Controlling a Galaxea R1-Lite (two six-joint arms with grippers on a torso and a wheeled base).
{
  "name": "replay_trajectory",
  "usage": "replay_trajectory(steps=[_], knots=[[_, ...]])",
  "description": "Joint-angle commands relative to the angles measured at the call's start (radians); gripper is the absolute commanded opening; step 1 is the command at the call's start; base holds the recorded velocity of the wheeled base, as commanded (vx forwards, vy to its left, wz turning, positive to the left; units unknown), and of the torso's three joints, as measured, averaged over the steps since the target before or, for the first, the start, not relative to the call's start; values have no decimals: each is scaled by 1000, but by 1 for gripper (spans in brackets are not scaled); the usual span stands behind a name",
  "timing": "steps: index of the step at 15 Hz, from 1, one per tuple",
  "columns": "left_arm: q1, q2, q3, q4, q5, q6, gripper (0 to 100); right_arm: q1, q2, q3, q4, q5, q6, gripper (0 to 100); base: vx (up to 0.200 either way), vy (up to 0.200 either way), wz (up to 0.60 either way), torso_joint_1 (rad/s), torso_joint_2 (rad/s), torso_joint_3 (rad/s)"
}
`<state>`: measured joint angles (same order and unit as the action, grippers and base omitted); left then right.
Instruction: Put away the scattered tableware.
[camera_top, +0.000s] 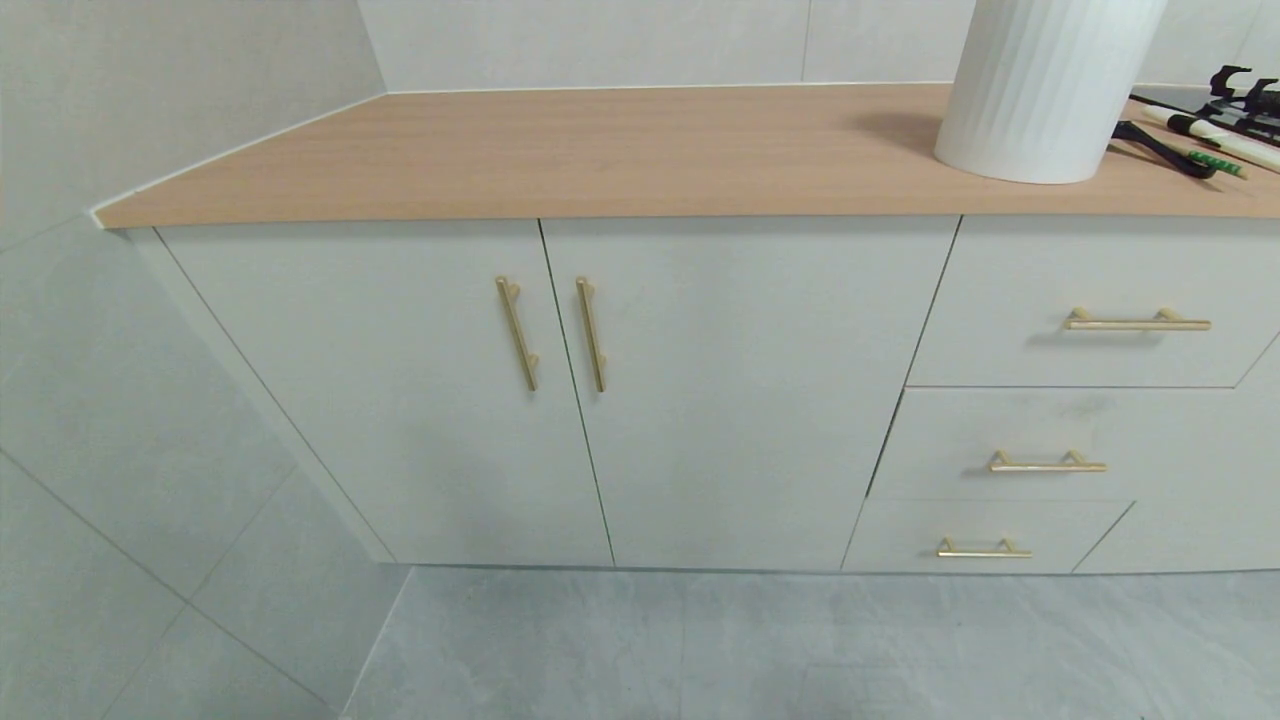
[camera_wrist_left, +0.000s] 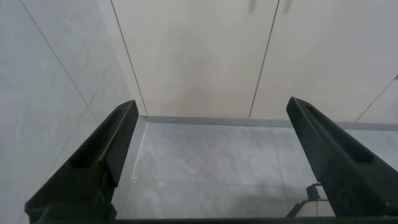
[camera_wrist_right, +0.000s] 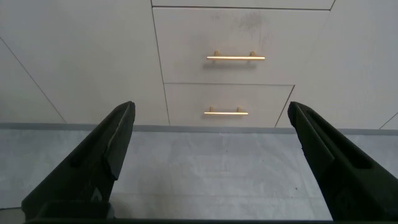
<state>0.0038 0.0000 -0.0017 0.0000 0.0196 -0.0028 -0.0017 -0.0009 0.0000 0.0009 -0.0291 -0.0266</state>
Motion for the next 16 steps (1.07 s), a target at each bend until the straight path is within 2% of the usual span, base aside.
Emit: replay_trajectory(steps=[1, 5, 16], knots=[[1, 2, 0, 0, 0, 0, 100, 0, 2, 0, 1, 0, -1, 100, 0, 0, 0, 0, 0, 0], [1, 2, 0, 0, 0, 1, 100, 0, 2, 0, 1, 0, -1, 100, 0, 0, 0, 0, 0, 0], [1, 2, 0, 0, 0, 0, 100, 0, 2, 0, 1, 0, 1, 100, 0, -200, 0, 1, 1, 4]])
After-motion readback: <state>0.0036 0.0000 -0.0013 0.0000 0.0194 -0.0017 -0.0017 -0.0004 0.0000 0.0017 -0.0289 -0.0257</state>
